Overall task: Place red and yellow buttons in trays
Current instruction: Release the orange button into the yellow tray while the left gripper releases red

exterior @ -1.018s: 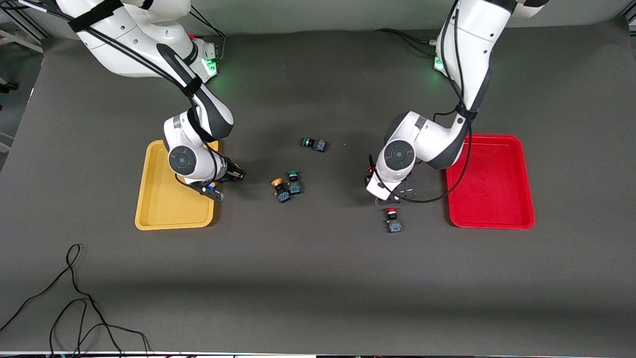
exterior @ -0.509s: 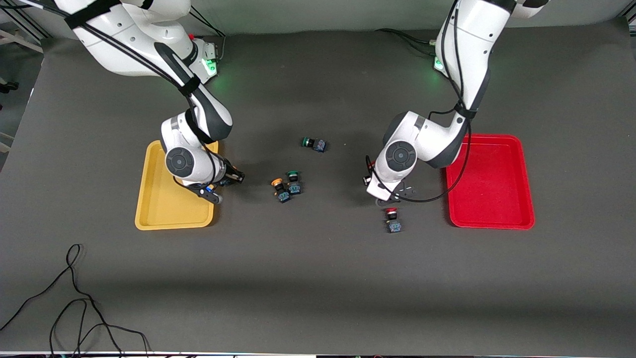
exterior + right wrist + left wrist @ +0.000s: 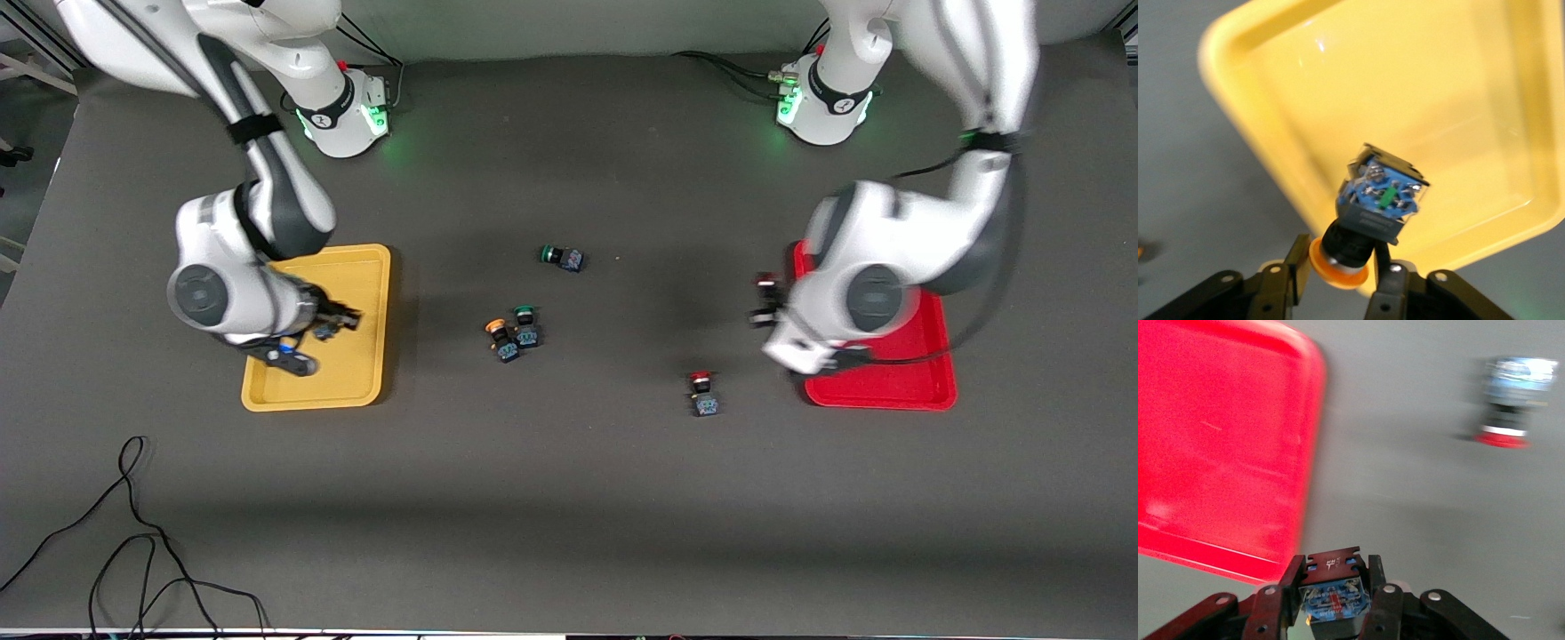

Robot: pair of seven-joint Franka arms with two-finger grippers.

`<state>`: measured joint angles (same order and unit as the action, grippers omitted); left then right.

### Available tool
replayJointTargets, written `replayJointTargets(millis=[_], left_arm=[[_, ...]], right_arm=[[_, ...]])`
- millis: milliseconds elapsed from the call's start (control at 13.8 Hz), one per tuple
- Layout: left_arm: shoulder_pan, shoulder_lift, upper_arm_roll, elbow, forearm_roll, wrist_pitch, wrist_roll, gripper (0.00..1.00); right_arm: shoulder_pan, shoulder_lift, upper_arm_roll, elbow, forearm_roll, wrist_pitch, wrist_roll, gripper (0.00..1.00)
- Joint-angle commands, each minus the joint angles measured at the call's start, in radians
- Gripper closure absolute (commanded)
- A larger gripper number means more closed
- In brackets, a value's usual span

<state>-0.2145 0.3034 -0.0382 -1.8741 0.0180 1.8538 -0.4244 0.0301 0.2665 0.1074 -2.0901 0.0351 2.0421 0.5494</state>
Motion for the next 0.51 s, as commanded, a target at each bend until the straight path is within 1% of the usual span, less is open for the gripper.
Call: replayJointTargets(millis=[0, 73, 145, 218, 291, 364, 436], left_arm=[[0.12, -0.044, -0.012, -0.193, 0.086, 0.132, 0.133, 1.0], [0.141, -0.044, -0.012, -0.264, 0.092, 0.231, 0.147, 1.0], [0.156, -0.043, -0.012, -0.339, 0.094, 0.327, 0.147, 1.0], [0.161, -0.041, -0.012, -0.393, 0.094, 0.405, 0.147, 1.0], [0.161, -0.037, -0.012, -0.431, 0.094, 0.454, 0.147, 1.0], [0.159, -0.03, -0.012, -0.442, 0.094, 0.469, 0.141, 0.88], [0.159, -0.033, -0.014, -0.436, 0.092, 0.457, 0.141, 0.2]], right_arm=[[0.016, 0.002, -0.002, -0.027, -0.003, 0.04, 0.01, 0.0], [0.019, -0.003, 0.012, -0.021, -0.003, 0.038, 0.027, 0.0], [0.017, -0.004, 0.047, -0.002, -0.003, 0.038, 0.061, 0.0], [0.017, 0.0, 0.085, 0.03, -0.003, 0.038, 0.107, 0.0], [0.017, 0.007, 0.128, 0.06, -0.001, 0.04, 0.159, 0.0], [0.017, 0.022, 0.174, 0.096, -0.001, 0.053, 0.209, 0.0], [0.017, 0.049, 0.21, 0.132, -0.001, 0.062, 0.246, 0.0]])
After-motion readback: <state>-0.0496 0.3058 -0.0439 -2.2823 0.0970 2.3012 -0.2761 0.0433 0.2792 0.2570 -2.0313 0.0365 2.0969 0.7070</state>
